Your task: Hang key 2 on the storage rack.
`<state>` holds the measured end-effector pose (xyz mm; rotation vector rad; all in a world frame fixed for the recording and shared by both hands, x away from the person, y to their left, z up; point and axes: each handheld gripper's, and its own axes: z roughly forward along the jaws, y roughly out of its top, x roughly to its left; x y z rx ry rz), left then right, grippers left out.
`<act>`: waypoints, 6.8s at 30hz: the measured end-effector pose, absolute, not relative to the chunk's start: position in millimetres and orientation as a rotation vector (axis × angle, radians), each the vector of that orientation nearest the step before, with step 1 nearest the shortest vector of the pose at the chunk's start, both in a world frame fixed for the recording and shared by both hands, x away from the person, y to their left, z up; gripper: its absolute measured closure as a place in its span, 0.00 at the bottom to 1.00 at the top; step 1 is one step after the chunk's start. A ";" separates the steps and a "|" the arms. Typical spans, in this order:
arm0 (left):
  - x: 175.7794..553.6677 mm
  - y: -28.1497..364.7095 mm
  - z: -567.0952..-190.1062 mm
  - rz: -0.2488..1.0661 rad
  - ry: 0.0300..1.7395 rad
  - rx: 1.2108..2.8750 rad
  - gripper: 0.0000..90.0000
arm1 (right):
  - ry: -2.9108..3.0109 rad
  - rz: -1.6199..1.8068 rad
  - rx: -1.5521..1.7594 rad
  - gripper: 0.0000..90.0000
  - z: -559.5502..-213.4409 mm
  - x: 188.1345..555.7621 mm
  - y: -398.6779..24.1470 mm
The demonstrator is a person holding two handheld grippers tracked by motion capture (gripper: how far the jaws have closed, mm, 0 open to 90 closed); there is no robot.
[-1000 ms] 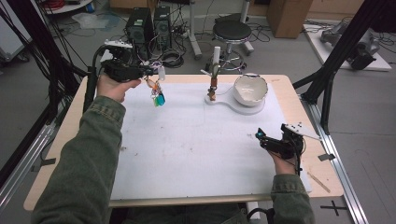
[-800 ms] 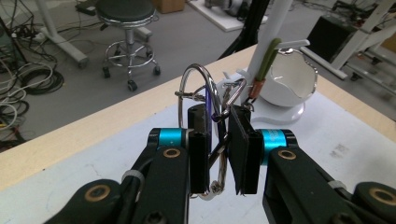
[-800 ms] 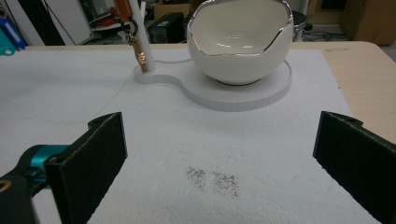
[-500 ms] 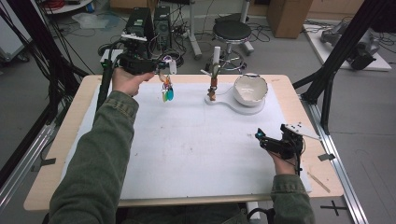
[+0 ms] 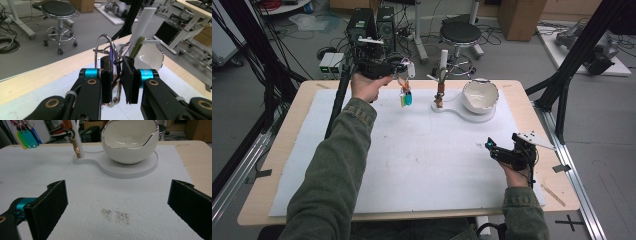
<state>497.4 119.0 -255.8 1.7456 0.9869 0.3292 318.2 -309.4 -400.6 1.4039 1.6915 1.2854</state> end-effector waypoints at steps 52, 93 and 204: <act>521.1 29.7 -325.2 0.377 0.877 1.881 0.87 | 1.711 1.314 1.396 0.02 -402.2 319.4 -310.1; 483.2 94.8 -324.8 0.416 0.944 1.891 0.02 | 1.699 1.304 1.395 0.02 -402.0 315.5 -311.4; 305.8 282.2 -406.7 0.615 1.076 1.637 0.02 | 1.712 1.303 1.381 0.02 -404.6 314.4 -309.5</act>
